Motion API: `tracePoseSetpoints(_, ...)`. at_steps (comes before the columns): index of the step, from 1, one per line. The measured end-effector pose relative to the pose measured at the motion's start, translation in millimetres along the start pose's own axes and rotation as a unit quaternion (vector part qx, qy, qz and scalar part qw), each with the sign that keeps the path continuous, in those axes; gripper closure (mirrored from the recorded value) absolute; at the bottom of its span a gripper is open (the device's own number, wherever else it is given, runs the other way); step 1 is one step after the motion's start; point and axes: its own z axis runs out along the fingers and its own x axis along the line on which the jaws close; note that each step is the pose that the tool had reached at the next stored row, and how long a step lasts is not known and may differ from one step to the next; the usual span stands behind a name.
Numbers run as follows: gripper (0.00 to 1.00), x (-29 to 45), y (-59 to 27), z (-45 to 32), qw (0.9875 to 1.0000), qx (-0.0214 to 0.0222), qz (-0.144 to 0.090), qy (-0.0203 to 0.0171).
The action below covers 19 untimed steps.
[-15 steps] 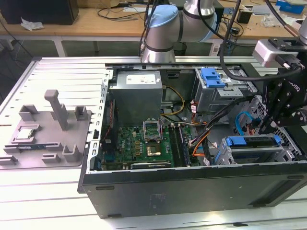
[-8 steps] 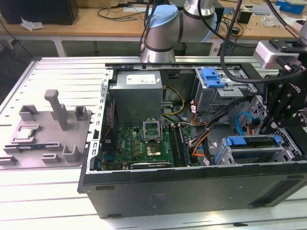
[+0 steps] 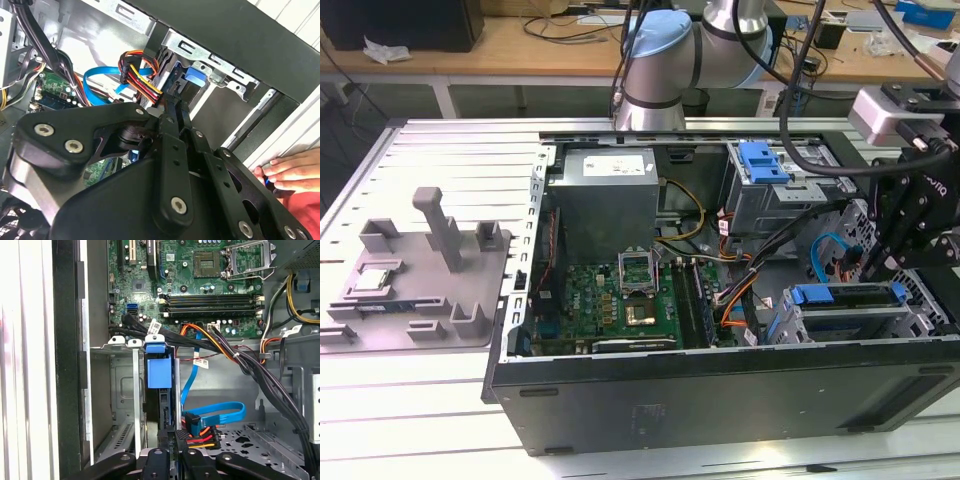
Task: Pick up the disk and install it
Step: 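Insert the first disk wire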
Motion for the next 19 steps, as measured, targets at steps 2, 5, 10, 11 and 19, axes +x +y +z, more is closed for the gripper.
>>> tracePoseSetpoints(2,0.84,0.3,0.0,0.5,1.0,0.0,-0.001,-0.0002)
tracePoseSetpoints(5,0.84,1.4,-0.1,0.9,1.0,0.0001,-0.003,0.0)
tracePoseSetpoints(10,0.84,1.6,-0.1,0.9,1.0,0.0001,-0.005,0.0)
tracePoseSetpoints(11,0.84,1.6,-0.1,0.9,1.0,0.0001,-0.005,0.0)
tracePoseSetpoints(19,0.84,1.4,-0.6,2.1,0.9998,0.0012,-0.021,0.0001)
